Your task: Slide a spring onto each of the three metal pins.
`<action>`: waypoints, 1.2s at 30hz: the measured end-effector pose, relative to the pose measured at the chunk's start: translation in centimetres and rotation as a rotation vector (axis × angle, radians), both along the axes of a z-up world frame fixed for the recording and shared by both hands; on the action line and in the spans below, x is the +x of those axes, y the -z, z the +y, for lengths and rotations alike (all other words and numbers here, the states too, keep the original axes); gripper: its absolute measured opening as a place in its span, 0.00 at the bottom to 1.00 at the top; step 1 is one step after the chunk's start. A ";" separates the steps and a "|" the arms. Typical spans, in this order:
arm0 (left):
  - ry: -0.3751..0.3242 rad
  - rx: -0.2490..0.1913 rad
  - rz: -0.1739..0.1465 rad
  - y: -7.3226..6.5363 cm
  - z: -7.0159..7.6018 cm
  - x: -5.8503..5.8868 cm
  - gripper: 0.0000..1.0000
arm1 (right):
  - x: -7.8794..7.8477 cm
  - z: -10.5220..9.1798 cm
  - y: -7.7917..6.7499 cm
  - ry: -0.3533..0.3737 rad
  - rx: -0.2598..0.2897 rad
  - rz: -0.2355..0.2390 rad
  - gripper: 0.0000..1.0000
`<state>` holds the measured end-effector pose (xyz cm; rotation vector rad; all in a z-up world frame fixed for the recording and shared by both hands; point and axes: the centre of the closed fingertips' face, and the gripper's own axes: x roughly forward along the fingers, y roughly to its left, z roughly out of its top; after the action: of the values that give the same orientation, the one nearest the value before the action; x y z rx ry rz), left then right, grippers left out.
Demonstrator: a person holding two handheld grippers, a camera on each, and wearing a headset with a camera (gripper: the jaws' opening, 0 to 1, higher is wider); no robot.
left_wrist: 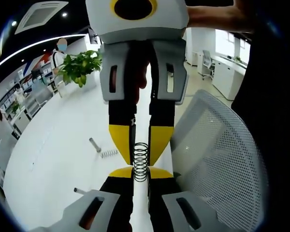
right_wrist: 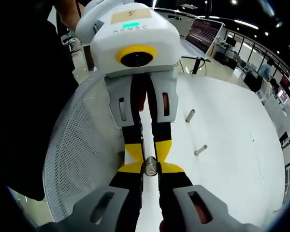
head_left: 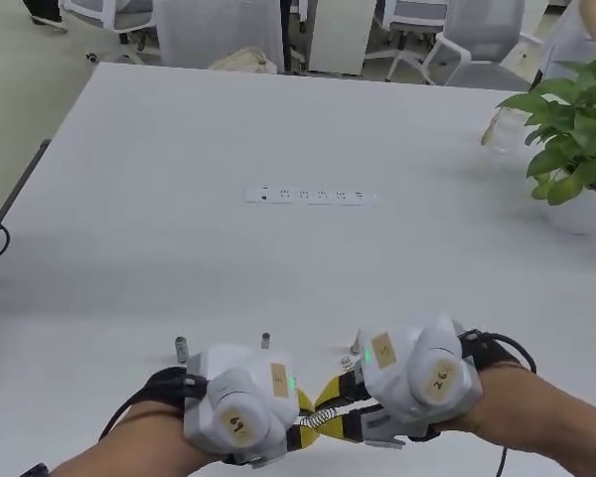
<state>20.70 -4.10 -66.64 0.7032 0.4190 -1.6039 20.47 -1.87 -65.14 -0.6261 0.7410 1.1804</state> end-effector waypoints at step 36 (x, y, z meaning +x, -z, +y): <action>-0.214 -0.078 0.125 -0.8 2.3 2.8 0.10 | 1.3 -2.3 0.1 0.083 -0.003 -0.016 0.08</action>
<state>23.52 -1.76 -65.85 0.4836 0.5032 -1.4570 21.73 -4.15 -65.28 -0.6012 0.7484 1.0965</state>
